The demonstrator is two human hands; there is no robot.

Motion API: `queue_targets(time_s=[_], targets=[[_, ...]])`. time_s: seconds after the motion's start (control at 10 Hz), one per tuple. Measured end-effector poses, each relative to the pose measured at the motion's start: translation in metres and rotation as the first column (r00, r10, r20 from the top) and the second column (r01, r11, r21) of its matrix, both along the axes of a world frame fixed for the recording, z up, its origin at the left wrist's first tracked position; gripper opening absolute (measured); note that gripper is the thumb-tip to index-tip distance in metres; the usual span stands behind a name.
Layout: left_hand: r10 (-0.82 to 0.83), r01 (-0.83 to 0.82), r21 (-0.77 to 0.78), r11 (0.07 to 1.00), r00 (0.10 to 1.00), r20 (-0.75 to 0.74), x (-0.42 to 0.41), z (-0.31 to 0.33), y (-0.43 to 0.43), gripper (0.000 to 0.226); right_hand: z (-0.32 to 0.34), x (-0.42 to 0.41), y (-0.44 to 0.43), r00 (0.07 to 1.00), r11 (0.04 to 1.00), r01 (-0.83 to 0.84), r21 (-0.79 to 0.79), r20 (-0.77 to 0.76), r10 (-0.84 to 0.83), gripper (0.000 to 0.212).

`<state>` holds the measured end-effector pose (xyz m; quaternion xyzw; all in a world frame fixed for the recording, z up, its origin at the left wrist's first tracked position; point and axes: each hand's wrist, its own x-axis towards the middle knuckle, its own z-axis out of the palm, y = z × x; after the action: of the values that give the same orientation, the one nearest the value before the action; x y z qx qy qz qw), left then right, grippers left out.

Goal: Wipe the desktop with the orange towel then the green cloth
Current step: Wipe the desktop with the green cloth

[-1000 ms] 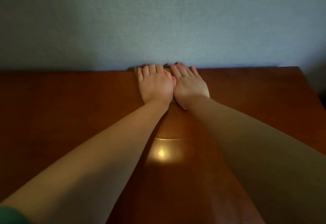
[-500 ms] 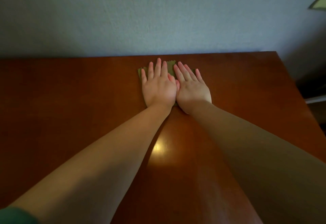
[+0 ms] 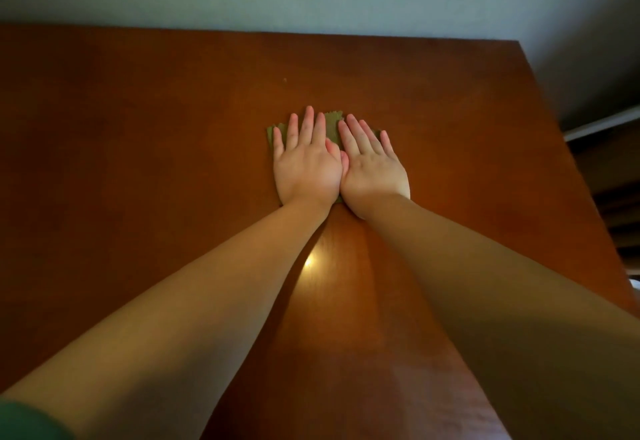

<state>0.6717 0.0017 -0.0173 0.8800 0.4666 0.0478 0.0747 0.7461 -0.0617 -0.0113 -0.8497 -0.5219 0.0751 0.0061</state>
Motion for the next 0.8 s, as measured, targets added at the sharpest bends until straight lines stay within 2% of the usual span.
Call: queue_targets(time_s=[0.8], targets=[[0.058, -0.058, 0.000, 0.998, 0.998, 0.026, -0.151, -0.011, -0.201, 0.053, -0.007, -0.147, -0.198, 0.998, 0.998, -0.068, -0.002, -0.012, 0.068, 0.052]])
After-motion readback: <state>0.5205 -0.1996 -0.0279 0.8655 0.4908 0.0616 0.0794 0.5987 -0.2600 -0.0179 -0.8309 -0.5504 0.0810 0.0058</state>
